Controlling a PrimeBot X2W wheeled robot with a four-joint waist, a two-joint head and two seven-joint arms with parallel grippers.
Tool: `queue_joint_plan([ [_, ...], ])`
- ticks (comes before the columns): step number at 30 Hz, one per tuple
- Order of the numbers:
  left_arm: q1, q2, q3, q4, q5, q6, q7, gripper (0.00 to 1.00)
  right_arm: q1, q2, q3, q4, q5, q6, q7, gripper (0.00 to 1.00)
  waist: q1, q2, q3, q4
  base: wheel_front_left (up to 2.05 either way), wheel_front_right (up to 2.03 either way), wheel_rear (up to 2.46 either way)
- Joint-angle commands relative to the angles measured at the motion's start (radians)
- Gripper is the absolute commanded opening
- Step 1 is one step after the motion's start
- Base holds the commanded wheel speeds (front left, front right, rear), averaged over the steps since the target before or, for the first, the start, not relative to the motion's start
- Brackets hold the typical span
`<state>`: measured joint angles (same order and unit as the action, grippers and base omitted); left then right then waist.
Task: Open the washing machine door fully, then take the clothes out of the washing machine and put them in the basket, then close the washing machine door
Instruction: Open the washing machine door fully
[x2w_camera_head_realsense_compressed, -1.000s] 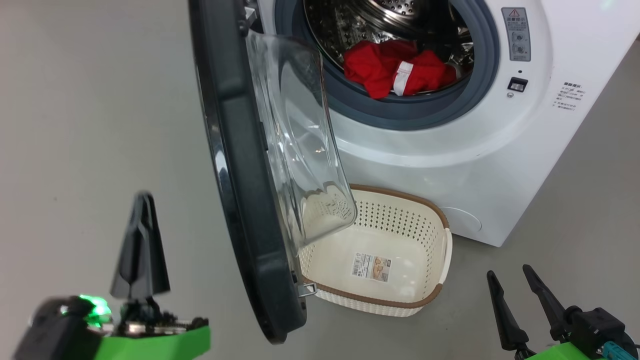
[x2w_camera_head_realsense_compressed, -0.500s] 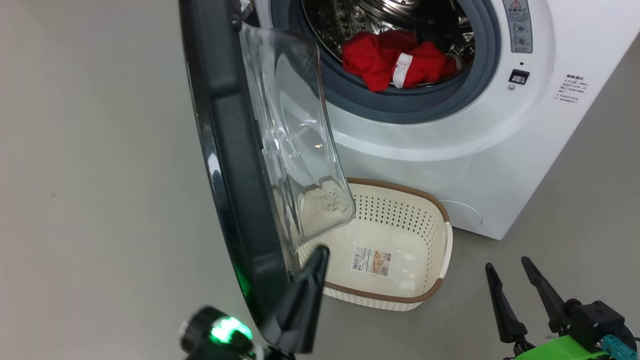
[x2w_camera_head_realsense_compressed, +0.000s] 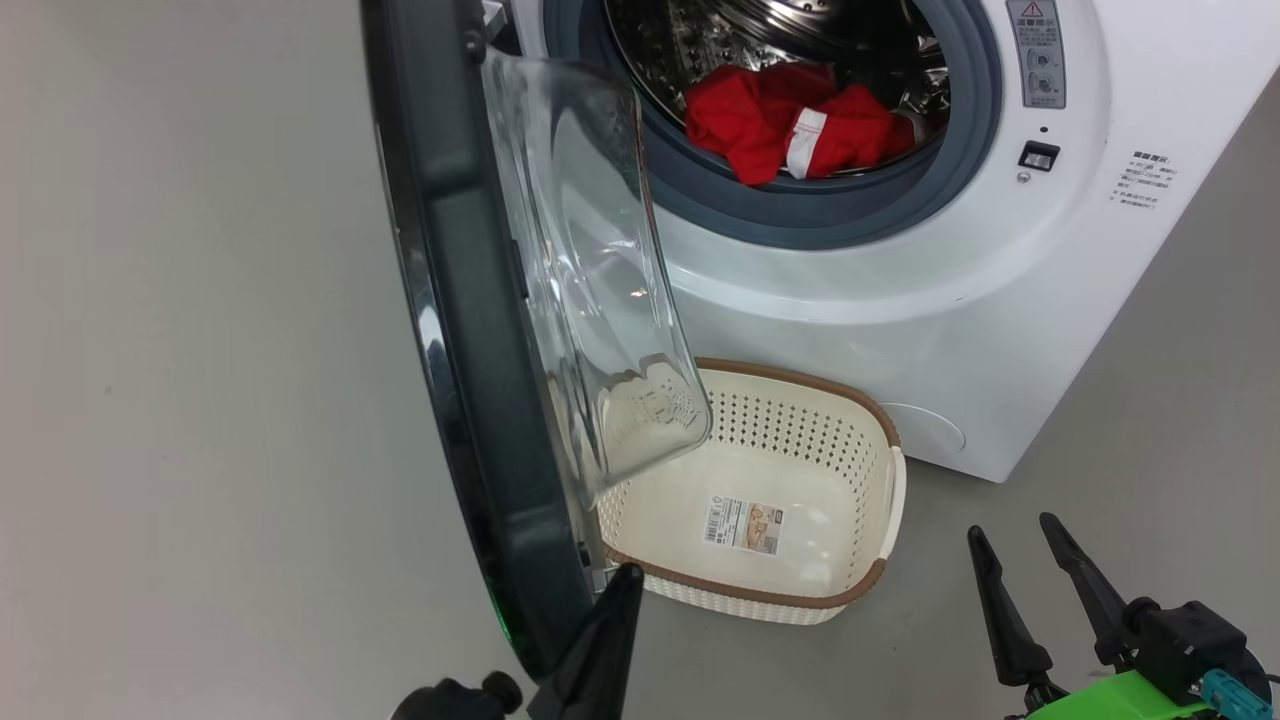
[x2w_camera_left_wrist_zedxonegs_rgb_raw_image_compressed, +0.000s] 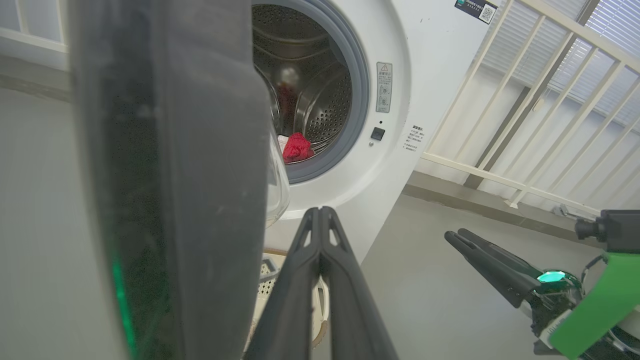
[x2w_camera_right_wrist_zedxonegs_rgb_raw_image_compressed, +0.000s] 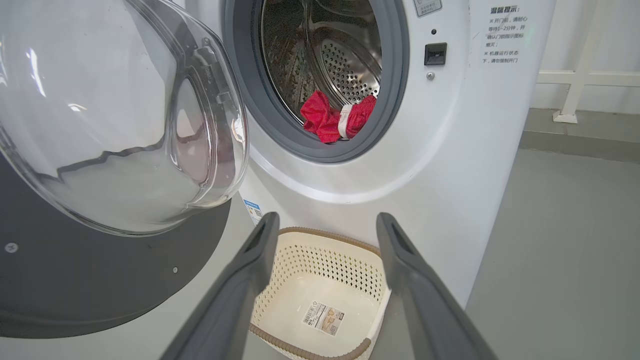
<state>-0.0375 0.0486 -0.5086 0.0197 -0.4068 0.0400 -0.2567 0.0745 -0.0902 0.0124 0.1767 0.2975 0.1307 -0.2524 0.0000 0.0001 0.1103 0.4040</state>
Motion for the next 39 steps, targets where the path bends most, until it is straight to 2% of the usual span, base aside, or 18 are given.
queue_joint_plan([
  [1, -0.004, 0.002, 0.04, -0.014, -0.017, 0.016, -0.005, 0.0, -0.034, -0.012, 0.026, -0.026, -0.009, 0.0, -0.009, 1.0, 0.0, -0.0001, -0.001, 0.001, 0.0, 0.0, 0.0],
  [15, 0.03, 0.002, 0.143, -0.002, -0.034, 0.074, -0.005, 0.0, -0.024, -0.006, 0.033, -0.03, -0.01, 0.0, -0.009, 1.0, 0.0, -0.0001, -0.017, 0.015, 0.0, 0.0, 0.0],
  [27, 0.052, 0.002, 0.286, -0.004, -0.018, 0.124, -0.005, 0.0, -0.03, -0.005, 0.036, -0.035, -0.01, 0.0, -0.009, 1.0, 0.0, -0.0001, -0.007, 0.026, 0.0, 0.0, 0.0],
  [39, 0.007, 0.002, 0.455, 0.031, -0.012, 0.126, -0.005, 0.0, -0.041, -0.012, 0.035, -0.035, -0.011, 0.0, -0.009, 1.0, 0.0, -0.0001, 0.007, 0.023, 0.0, 0.0, 0.0],
])
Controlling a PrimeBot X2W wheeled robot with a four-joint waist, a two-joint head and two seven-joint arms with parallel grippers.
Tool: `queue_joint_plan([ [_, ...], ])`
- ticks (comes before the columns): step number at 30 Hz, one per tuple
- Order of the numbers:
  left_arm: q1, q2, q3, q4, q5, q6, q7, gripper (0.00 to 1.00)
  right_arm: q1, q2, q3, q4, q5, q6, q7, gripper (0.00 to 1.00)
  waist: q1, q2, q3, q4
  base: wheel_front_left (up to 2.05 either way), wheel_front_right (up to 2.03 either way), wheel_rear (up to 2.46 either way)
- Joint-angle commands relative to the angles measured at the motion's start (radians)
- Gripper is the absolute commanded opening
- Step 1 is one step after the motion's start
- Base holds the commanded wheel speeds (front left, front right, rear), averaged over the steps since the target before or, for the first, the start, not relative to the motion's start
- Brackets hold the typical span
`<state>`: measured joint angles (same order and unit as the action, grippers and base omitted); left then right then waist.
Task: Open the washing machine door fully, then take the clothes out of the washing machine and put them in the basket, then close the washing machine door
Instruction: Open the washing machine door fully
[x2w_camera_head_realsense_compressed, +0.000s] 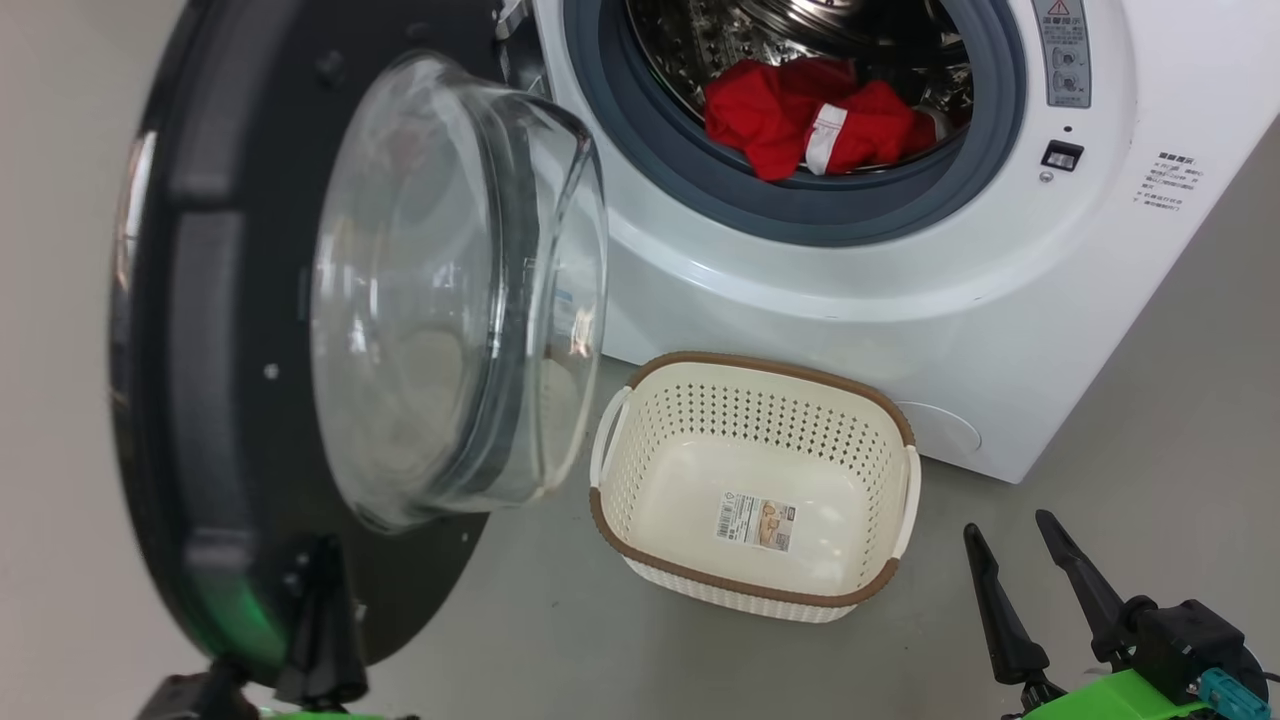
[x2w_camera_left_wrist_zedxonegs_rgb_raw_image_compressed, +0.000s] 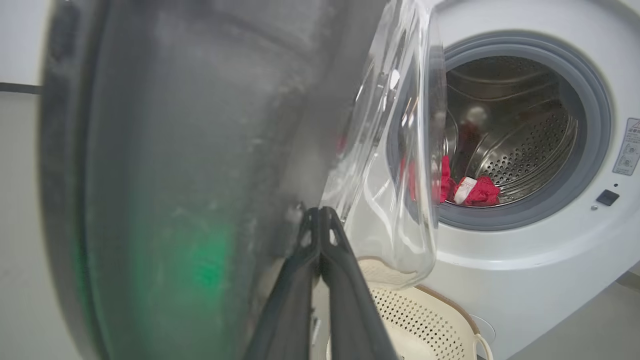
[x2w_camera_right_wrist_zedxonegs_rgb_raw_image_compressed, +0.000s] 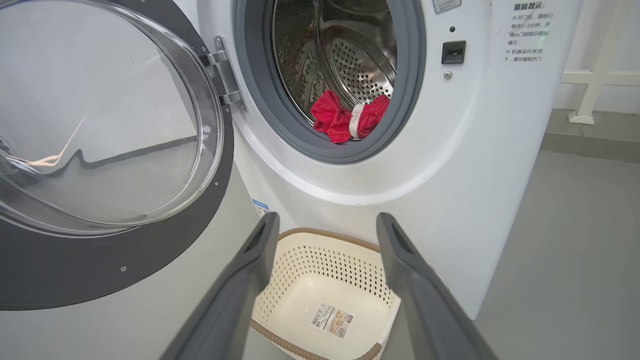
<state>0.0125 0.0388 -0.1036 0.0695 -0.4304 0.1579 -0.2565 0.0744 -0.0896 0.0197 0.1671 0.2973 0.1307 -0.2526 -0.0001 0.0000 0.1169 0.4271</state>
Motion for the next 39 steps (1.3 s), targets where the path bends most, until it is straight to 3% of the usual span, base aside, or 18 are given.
queue_joint_plan([
  [1, -0.047, 0.011, 0.065, -0.018, 0.013, 0.007, -0.005, 0.0, -0.041, -0.013, 0.027, -0.026, -0.011, 0.0, -0.009, 1.0, 0.0001, 0.0, 0.001, -0.001, 0.0, 0.0, 0.0],
  [26, -0.257, 0.011, 0.486, 0.129, 0.069, -0.092, -0.005, 0.0, -0.088, -0.043, 0.034, -0.038, -0.012, 0.0, -0.009, 1.0, 0.0001, 0.0, 0.078, -0.049, 0.0, 0.0, 0.0],
  [39, -0.37, 0.013, 0.687, 0.213, 0.182, -0.174, -0.005, 0.0, -0.114, -0.063, 0.05, -0.042, -0.009, 0.0, -0.009, 1.0, 0.0001, 0.0, 0.127, -0.087, 0.0, 0.0, 0.0],
])
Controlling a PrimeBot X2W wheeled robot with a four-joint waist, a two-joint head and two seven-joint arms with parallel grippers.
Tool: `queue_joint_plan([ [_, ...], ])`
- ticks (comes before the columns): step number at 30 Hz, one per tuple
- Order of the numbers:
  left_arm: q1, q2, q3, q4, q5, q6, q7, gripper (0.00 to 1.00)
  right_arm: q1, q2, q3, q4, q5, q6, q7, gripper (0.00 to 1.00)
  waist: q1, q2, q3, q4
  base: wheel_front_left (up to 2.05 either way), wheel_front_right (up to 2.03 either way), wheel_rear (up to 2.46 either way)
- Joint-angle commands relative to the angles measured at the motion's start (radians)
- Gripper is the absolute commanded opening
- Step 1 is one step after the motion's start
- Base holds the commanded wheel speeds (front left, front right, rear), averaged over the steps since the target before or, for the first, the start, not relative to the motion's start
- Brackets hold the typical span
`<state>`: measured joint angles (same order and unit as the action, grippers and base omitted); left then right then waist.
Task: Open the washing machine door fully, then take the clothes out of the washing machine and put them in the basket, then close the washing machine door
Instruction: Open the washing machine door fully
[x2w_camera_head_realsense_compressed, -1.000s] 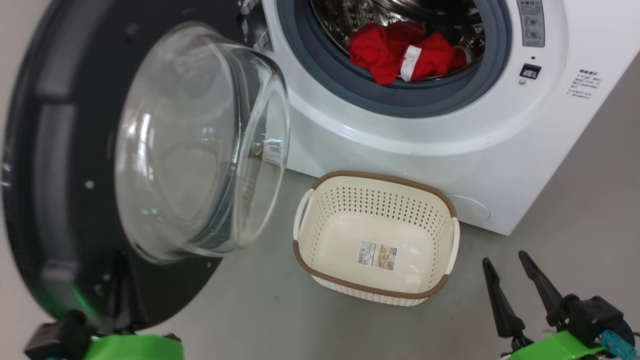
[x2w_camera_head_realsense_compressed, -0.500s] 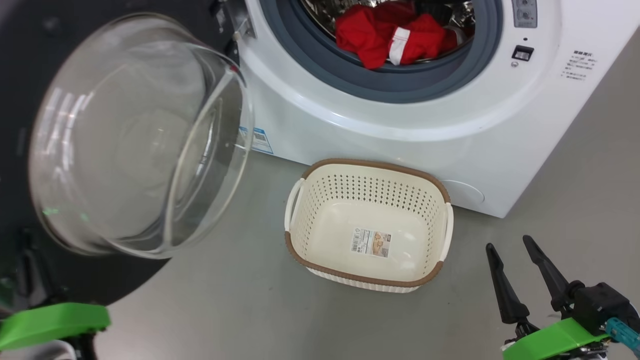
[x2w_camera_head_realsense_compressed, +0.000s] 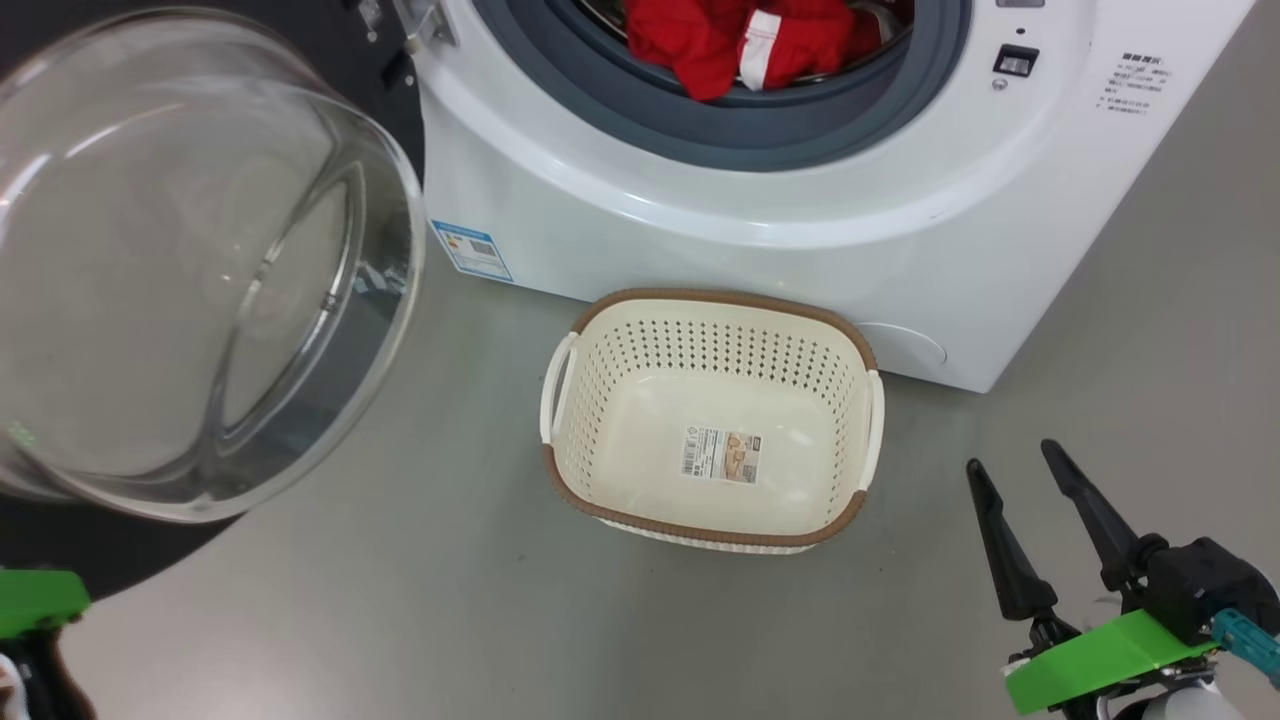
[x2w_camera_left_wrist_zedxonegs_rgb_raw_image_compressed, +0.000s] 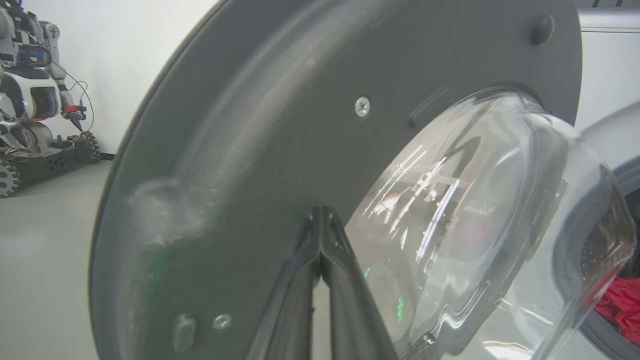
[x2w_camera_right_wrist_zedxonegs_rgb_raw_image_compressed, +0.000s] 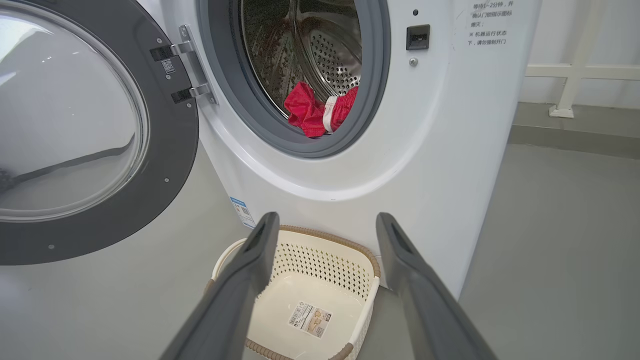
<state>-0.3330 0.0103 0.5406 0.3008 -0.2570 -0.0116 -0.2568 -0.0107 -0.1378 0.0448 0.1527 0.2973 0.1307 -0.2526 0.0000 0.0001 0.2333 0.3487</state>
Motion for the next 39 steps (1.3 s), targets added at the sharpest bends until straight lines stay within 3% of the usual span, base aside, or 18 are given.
queue_joint_plan([
  [1, -0.036, 0.044, 0.06, -0.009, 0.015, -0.012, -0.005, 0.0, -0.032, -0.017, 0.027, -0.029, -0.009, 0.0, -0.009, 1.0, 0.0, -0.0001, 0.016, -0.012, 0.0, 0.0, 0.0],
  [9, -0.129, 0.068, 0.18, 0.068, 0.088, -0.052, -0.005, 0.0, -0.048, -0.024, 0.035, -0.03, -0.007, 0.0, -0.009, 1.0, 0.0, -0.0001, 0.04, -0.029, 0.0, 0.0, 0.0],
  [20, -0.19, 0.092, 0.238, 0.139, 0.159, -0.074, -0.005, 0.0, -0.06, -0.027, 0.038, -0.03, -0.005, 0.0, -0.009, 1.0, 0.0, -0.0001, 0.044, -0.04, 0.0, 0.0, 0.0],
  [28, -0.175, 0.088, 0.25, 0.169, 0.17, -0.101, -0.005, 0.0, -0.053, -0.018, 0.038, -0.024, -0.008, 0.0, -0.009, 1.0, 0.0, -0.0001, 0.016, -0.039, 0.0, 0.0, 0.0],
  [39, -0.056, 0.047, 0.183, 0.106, 0.139, -0.118, -0.005, 0.0, -0.038, 0.002, 0.036, -0.015, -0.012, 0.0, -0.009, 1.0, 0.0, -0.0001, -0.038, -0.038, 0.0, 0.0, 0.0],
])
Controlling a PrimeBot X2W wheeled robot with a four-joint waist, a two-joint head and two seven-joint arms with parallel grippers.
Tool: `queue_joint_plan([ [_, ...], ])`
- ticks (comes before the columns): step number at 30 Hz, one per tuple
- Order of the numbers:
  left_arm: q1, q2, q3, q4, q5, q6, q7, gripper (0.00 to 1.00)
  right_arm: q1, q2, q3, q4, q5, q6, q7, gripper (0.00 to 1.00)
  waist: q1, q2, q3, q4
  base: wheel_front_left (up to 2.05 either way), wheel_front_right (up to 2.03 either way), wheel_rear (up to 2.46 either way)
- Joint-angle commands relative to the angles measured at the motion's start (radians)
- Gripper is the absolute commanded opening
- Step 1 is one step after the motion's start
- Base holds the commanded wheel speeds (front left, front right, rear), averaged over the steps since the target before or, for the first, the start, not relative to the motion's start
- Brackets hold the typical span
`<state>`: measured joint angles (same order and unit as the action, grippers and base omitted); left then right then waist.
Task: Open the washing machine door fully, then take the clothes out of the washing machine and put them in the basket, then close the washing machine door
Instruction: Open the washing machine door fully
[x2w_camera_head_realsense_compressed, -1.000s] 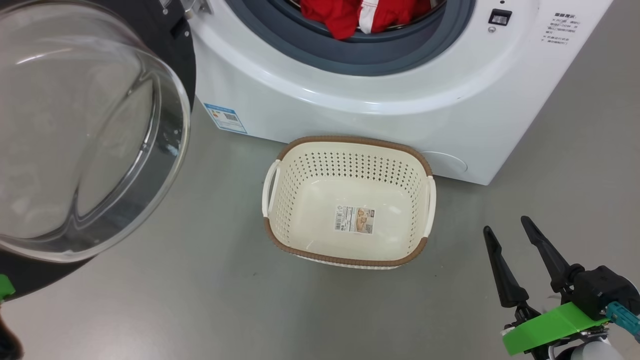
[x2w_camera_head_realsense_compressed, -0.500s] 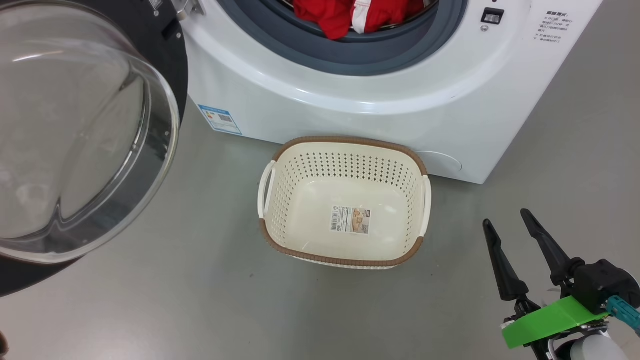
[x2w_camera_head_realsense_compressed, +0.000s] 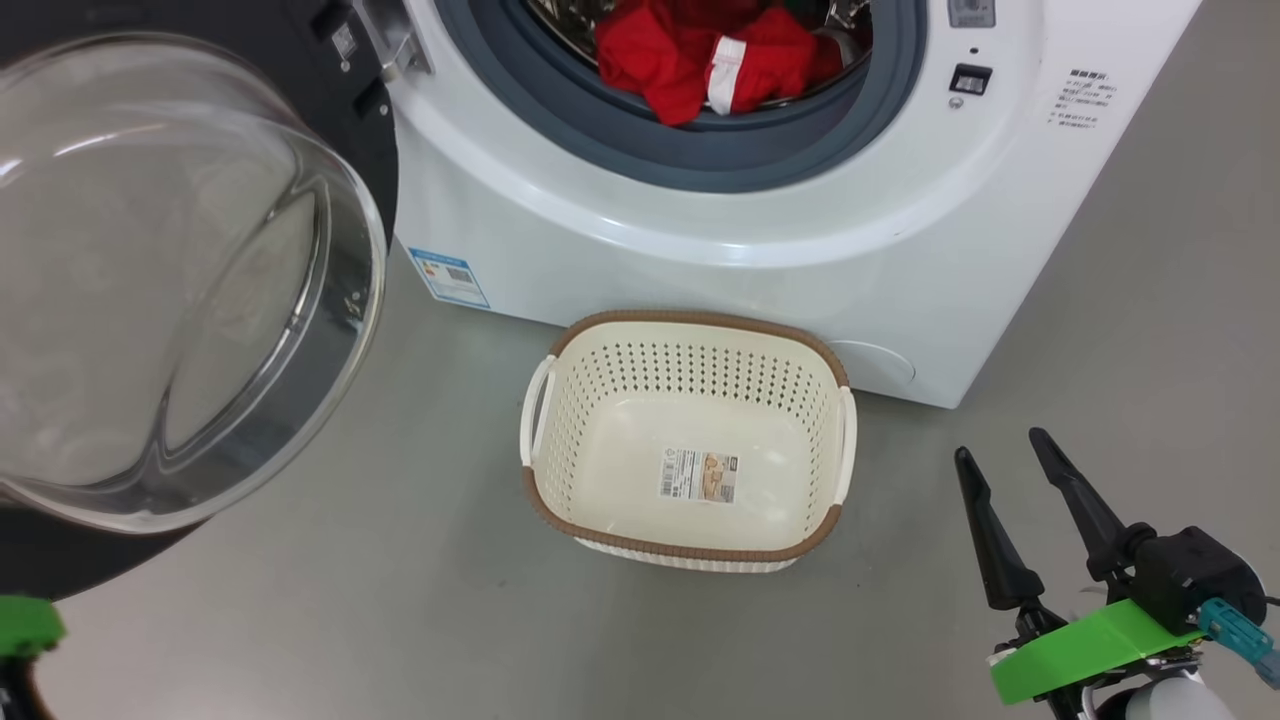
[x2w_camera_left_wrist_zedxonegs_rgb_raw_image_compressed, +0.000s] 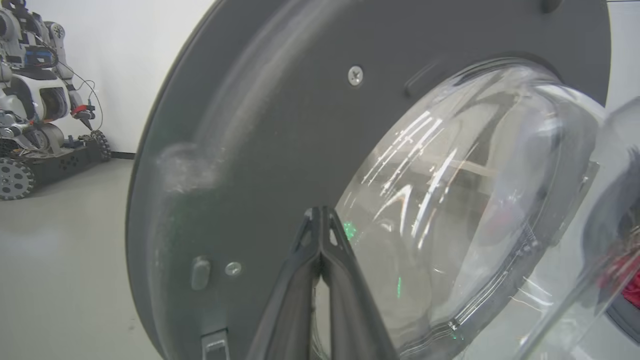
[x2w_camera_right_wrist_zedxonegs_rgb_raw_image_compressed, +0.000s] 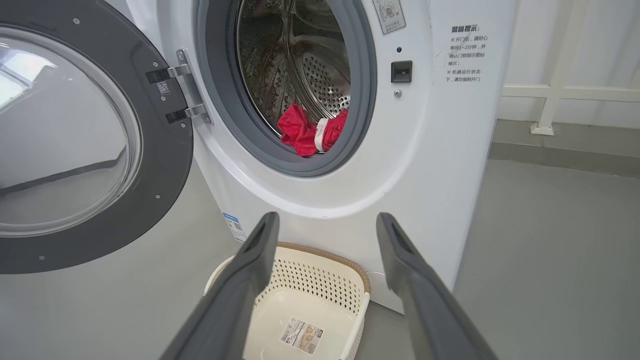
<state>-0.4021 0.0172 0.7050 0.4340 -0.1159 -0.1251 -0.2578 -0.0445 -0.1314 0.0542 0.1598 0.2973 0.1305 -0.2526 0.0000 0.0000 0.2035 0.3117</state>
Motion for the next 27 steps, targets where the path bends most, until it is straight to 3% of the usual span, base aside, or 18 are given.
queue_joint_plan([
  [1, 0.031, 0.038, -0.001, -0.04, -0.012, -0.005, -0.004, 0.0, -0.003, -0.001, 0.028, -0.021, -0.012, 0.0, -0.009, 1.0, 0.0, 0.0, -0.014, -0.003, 0.0, 0.0, 0.0],
  [8, 0.153, 0.034, -0.124, -0.106, -0.095, -0.005, -0.004, 0.0, 0.013, 0.019, 0.02, -0.018, -0.014, 0.0, -0.009, 1.0, 0.0, 0.0, -0.05, -0.017, 0.0, 0.0, 0.0],
  [11, 0.213, 0.033, -0.192, -0.155, -0.105, -0.005, -0.004, 0.24, 0.022, 0.028, 0.016, -0.018, -0.013, 0.0, -0.009, 1.0, 0.0, 0.0, -0.063, -0.034, 0.0, 0.0, 0.0],
  [21, 0.348, 0.033, -0.375, -0.255, -0.168, -0.005, -0.004, 0.52, 0.034, 0.043, -0.005, -0.019, -0.017, 0.0, -0.009, 1.0, 0.0, 0.0, -0.073, -0.099, 0.0, 0.0, 0.0],
  [22, 0.355, 0.033, -0.392, -0.262, -0.168, -0.005, -0.004, 0.72, 0.033, 0.044, -0.007, -0.019, -0.017, 0.0, -0.009, 1.0, 0.0, 0.0, -0.072, -0.107, 0.0, 0.0, 0.0],
  [24, 0.367, 0.033, -0.417, -0.271, -0.171, -0.005, -0.004, 0.93, 0.034, 0.047, -0.011, -0.018, -0.017, 0.0, -0.009, 1.0, 0.0, 0.0, -0.073, -0.123, 0.0, 0.0, 0.0],
  [25, 0.371, 0.033, -0.424, -0.275, -0.174, -0.005, -0.004, 1.0, 0.034, 0.048, -0.013, -0.018, -0.016, 0.0, -0.009, 1.0, 0.0, 0.0, -0.073, -0.132, 0.0, 0.0, 0.0],
  [27, 0.378, 0.033, -0.441, -0.282, -0.179, -0.005, -0.004, 1.0, 0.034, 0.05, -0.018, -0.015, -0.012, 0.0, -0.009, 1.0, 0.0, 0.0, -0.074, -0.15, 0.0, 0.0, 0.0],
])
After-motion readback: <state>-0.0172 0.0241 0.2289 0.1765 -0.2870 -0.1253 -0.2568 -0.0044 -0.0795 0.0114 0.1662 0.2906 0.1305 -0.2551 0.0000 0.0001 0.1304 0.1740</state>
